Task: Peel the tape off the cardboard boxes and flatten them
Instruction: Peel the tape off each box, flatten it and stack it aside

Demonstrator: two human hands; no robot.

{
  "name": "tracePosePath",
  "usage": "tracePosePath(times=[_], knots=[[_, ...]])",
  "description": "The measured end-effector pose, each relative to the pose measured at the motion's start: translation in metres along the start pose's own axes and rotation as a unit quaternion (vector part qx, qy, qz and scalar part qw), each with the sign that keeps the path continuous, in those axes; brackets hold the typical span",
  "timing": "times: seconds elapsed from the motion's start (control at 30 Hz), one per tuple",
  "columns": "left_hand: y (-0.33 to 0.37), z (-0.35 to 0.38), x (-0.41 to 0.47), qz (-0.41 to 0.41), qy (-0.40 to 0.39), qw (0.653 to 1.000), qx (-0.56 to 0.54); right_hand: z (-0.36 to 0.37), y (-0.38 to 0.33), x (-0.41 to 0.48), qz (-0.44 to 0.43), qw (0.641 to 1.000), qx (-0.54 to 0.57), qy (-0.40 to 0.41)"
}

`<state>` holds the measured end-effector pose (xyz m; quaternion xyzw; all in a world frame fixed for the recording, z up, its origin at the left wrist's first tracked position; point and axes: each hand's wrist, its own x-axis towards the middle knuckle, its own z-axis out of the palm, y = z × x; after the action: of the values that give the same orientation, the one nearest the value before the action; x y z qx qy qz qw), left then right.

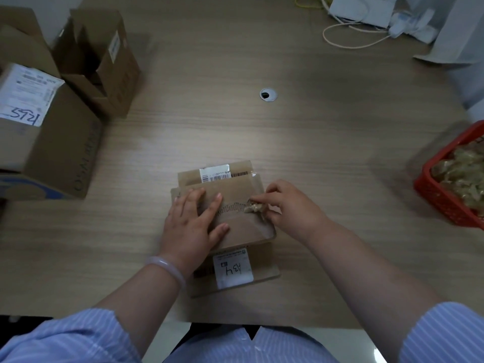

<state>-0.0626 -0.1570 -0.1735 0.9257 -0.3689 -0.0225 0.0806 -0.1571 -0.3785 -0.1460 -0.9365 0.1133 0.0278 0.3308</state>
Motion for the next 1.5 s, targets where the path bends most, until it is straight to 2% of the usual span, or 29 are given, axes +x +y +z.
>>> tracePosePath(times=[0.1,0.17,0.23,0.33,0.43,0.5,0.53,0.57,0.7,0.77,0.93,1.03,1.17,1.27,1.33,1.4,1.5], knots=[[0.0,0.0,0.0,-0.003,-0.003,1.0,0.0,-0.003,0.001,0.003,-0.032,0.998,-0.043,-0.023],[0.0,0.0,-0.001,-0.004,-0.003,1.0,-0.001,-0.003,0.001,0.004,-0.017,0.999,-0.045,-0.007],[0.0,0.0,-0.001,-0.001,0.0,1.0,-0.004,-0.002,0.002,0.004,0.037,0.999,-0.014,0.037],[-0.001,-0.001,-0.002,0.005,-0.007,1.0,-0.007,0.003,0.005,0.002,0.139,0.982,0.089,0.094],[-0.001,-0.002,-0.002,0.02,-0.014,1.0,-0.009,0.008,0.003,0.002,0.214,0.94,0.221,0.151],[-0.002,-0.002,-0.003,0.043,-0.015,0.999,-0.003,0.003,0.001,0.01,0.261,0.885,0.328,0.204],[-0.002,-0.002,-0.004,0.055,-0.014,0.998,0.001,-0.005,0.001,0.016,0.271,0.859,0.366,0.232],[-0.002,-0.003,-0.005,0.063,-0.013,0.998,0.003,-0.013,0.002,0.023,0.264,0.853,0.373,0.253],[-0.003,-0.003,-0.006,0.062,-0.017,0.998,-0.004,-0.041,0.005,0.036,0.165,0.94,0.193,0.226],[-0.003,-0.002,-0.006,0.064,-0.02,0.998,-0.005,-0.042,0.003,0.031,0.13,0.963,0.127,0.199],[-0.004,0.0,-0.005,0.066,-0.013,0.998,-0.007,-0.015,0.009,0.025,0.064,0.985,0.002,0.159],[-0.003,0.0,-0.005,0.065,-0.006,0.998,-0.009,-0.005,0.011,0.028,0.031,0.989,-0.019,0.146],[-0.003,0.0,-0.005,0.067,-0.004,0.998,-0.014,-0.003,0.015,0.029,0.027,0.995,-0.069,0.063],[-0.003,0.001,-0.005,0.059,-0.01,0.998,-0.024,-0.007,0.015,0.026,0.025,0.999,-0.023,0.014],[-0.003,0.001,-0.005,0.058,-0.009,0.998,-0.028,-0.013,0.012,0.028,0.073,0.992,0.1,0.011],[-0.004,0.001,-0.005,0.058,-0.009,0.998,-0.031,-0.019,0.011,0.032,0.159,0.958,0.237,0.007],[-0.004,0.001,-0.005,0.055,-0.011,0.998,-0.037,-0.021,0.014,0.038,0.211,0.921,0.327,-0.011]])
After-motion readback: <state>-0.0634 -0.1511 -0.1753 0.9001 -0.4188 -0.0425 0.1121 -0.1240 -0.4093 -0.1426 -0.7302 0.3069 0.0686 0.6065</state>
